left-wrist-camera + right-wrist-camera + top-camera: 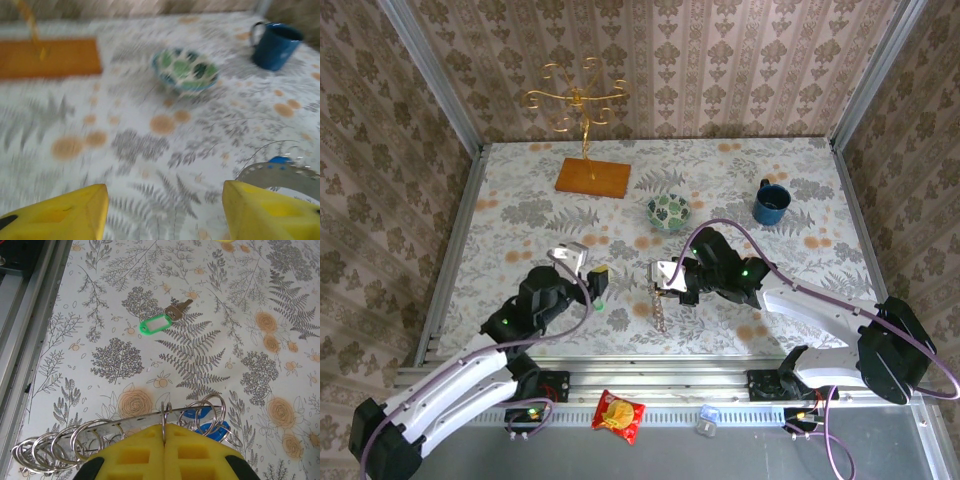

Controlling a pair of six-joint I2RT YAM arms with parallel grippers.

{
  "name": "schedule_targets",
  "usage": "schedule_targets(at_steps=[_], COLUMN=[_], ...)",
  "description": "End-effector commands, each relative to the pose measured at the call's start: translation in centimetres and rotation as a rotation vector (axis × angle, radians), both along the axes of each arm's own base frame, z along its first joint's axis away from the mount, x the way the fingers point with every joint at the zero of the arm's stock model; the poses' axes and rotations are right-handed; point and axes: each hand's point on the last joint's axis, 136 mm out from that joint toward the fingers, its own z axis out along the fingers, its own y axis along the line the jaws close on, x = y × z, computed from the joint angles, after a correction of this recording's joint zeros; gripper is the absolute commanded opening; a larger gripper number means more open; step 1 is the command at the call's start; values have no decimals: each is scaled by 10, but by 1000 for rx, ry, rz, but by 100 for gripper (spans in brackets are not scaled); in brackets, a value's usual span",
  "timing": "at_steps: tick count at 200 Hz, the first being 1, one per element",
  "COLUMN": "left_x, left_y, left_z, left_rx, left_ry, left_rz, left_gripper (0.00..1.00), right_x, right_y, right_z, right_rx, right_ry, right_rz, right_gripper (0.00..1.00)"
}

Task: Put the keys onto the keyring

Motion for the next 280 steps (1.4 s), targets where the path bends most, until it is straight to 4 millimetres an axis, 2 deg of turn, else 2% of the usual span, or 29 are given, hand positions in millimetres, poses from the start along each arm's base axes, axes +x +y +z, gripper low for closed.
schedule_targets(at_steps=[1, 21, 38, 91, 120, 224, 280], left_x=[-16, -29, -34, -20, -14, -9, -3], left_y=[45, 50, 46, 26, 20, 25, 22], left_z=[-45, -64, -78, -97, -107, -134, -137], left_rx=[-12, 0, 6, 33, -6, -3, -19], left_ry=[371, 549, 673, 862, 898, 978, 973], left_rz=[314, 379, 385, 417, 461, 578, 579], left_gripper=[64, 64, 63, 50, 40, 34, 26], right_x=[-3, -4, -4, -6, -6, -7, -8], right_y=[-1, 0, -1, -1, 0, 0, 1], right_z=[7, 8, 7, 9, 9, 9, 9], right_rx=[-3, -2, -1, 3, 5, 6, 7], right_ry=[-14, -10, -8, -8, -6, 1, 2], right_rz=[16, 21, 24, 28, 34, 37, 39], right_gripper=[0, 0, 0, 0, 0, 0, 0])
